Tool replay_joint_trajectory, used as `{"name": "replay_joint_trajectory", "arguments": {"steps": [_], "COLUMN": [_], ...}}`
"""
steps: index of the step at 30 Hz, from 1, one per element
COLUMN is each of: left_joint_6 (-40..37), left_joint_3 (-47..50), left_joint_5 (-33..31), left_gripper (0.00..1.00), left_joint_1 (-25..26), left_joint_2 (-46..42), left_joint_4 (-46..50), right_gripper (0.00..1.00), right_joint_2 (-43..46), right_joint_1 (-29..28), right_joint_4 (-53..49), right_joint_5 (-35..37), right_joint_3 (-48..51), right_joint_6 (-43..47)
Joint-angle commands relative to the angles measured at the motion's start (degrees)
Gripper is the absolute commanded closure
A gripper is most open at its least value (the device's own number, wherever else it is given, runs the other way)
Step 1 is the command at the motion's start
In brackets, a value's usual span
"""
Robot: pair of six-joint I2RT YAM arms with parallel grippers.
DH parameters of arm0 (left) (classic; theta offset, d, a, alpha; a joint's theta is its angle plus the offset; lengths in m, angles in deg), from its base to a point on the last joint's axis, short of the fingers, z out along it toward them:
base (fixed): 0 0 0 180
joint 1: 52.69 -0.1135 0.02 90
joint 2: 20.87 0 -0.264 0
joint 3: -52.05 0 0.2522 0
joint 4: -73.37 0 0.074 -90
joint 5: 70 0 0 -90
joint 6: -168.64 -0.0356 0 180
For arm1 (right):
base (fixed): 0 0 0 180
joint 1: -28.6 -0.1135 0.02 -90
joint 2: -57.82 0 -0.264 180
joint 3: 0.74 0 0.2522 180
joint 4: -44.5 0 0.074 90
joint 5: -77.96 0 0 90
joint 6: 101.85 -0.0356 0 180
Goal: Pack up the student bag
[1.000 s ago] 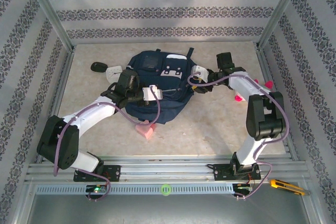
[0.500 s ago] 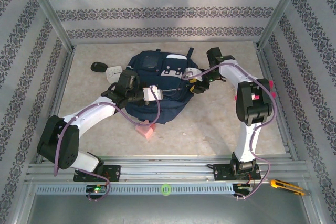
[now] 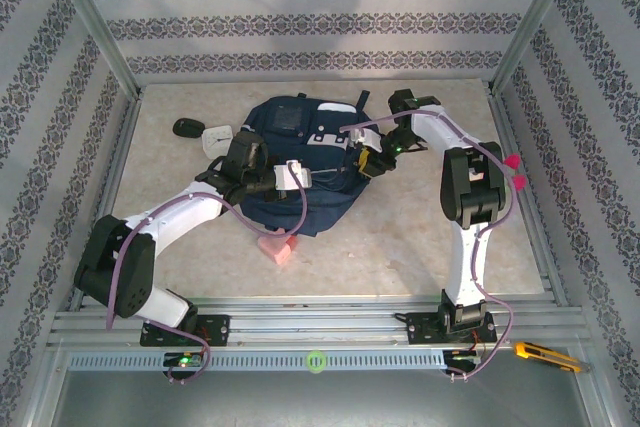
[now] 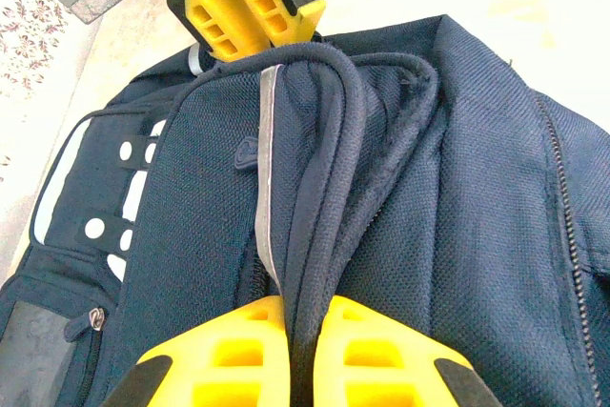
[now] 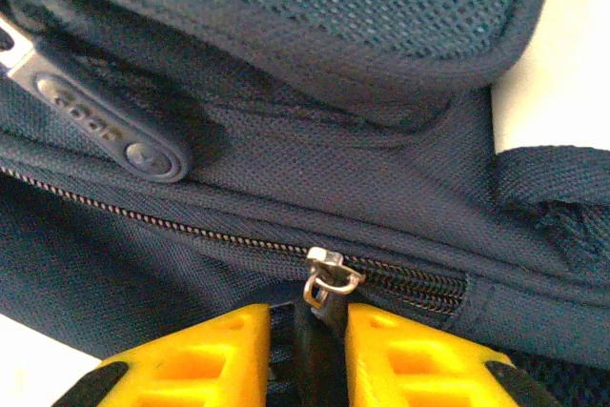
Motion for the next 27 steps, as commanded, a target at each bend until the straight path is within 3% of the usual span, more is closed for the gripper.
{"name": "replay_joint_trajectory", "arguments": {"steps": [1, 4, 6, 10, 12, 17, 23, 27], "left_joint_6": [1.5, 2.6, 3.2, 4.4, 4.8, 6.6, 6.6, 8.8], "left_joint_3": [-2.6, -1.8, -1.6, -1.1, -0.9, -1.5, -4.8, -5.7], "left_joint_5": [2.0, 1.7, 1.6, 1.9, 1.7, -3.6, -16.9, -22.3], "left_gripper": [1.00, 1.00, 1.00, 1.00, 1.00, 1.00, 1.00, 1.00], "left_joint_1": [0.4, 0.6, 0.6, 0.6, 0.5, 1.2, 4.5, 6.2], "left_joint_2": [0.0, -0.2, -0.4, -0.9, -1.2, -0.5, 3.4, 5.4], "left_joint_4": [-7.2, -8.6, -9.2, -10.1, -10.4, -9.9, -5.7, -7.7], "right_gripper": [0.74, 0.72, 0.62, 0.62, 0.69, 0.99, 1.00, 1.00], "right_joint_2": [-1.0, -0.8, -0.6, -0.3, 0.2, 3.3, 10.8, 14.4], "right_joint_1": [-0.4, 0.0, 0.0, -0.1, -0.1, 0.3, 0.6, 0.1], "right_joint_4": [-3.0, -0.6, 1.1, 4.8, 6.4, 7.5, 7.0, 5.4], "right_joint_5": [-3.6, -4.0, -4.4, -4.8, -5.2, -5.6, -7.5, -10.6], "right_joint_3": [-0.9, -0.3, 0.2, 2.2, 3.3, 5.1, 8.9, 10.7], "right_joint_6": [-3.2, -6.5, -9.0, -11.7, -12.2, -14.0, -17.9, -20.6]}}
